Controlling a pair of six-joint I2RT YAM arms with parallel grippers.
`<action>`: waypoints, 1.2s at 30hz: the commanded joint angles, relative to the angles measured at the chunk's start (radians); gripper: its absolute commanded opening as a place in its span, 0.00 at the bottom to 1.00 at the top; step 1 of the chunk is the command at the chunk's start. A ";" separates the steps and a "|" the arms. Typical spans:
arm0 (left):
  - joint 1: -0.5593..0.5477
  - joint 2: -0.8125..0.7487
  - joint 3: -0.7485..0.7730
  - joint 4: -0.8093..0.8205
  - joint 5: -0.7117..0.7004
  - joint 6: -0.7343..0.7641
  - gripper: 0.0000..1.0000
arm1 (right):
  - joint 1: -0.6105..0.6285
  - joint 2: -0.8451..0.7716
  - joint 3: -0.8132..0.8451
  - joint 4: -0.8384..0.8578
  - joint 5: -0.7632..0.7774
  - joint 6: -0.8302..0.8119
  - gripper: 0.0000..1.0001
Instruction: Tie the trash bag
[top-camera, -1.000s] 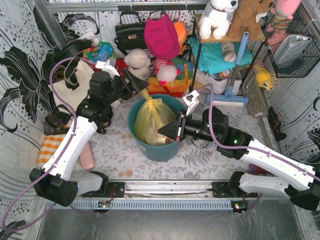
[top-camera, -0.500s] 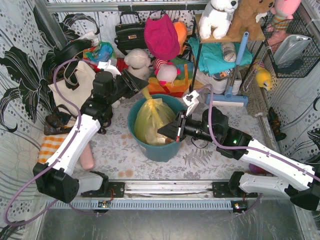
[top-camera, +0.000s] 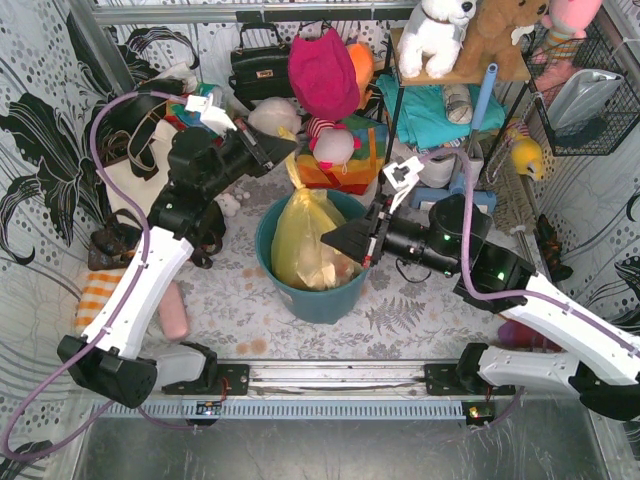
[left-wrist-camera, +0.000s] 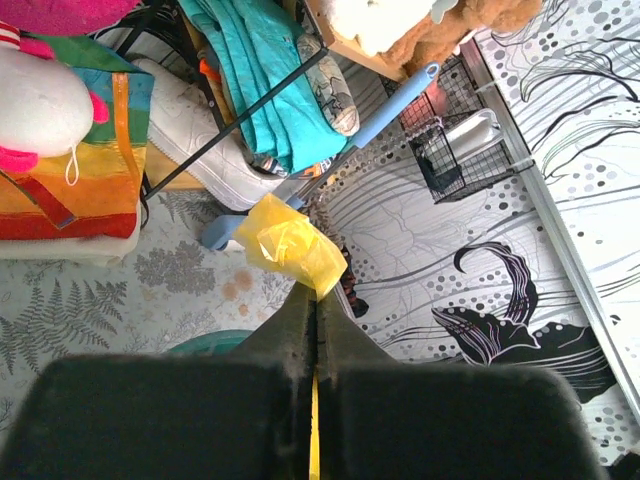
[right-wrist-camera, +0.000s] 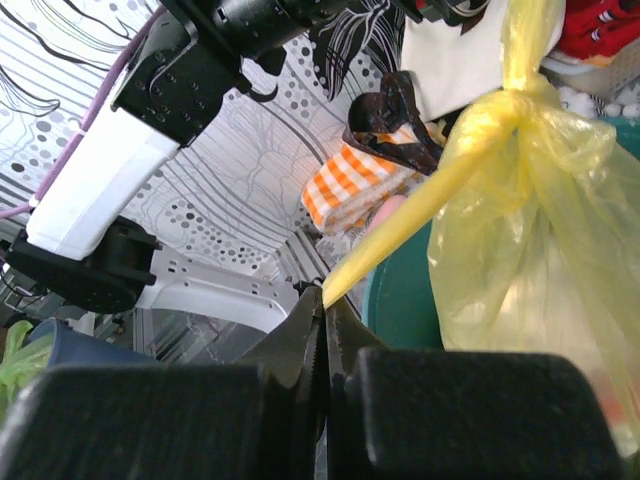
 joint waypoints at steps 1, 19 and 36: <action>-0.007 0.006 -0.078 0.047 0.007 0.022 0.00 | 0.005 -0.051 -0.101 -0.002 0.002 0.028 0.00; -0.014 0.084 0.129 -0.107 -0.011 0.173 0.00 | 0.005 -0.081 -0.023 -0.103 0.028 0.028 0.00; -0.014 0.127 0.143 -0.111 -0.019 0.184 0.00 | 0.004 -0.083 -0.030 -0.112 0.033 0.010 0.00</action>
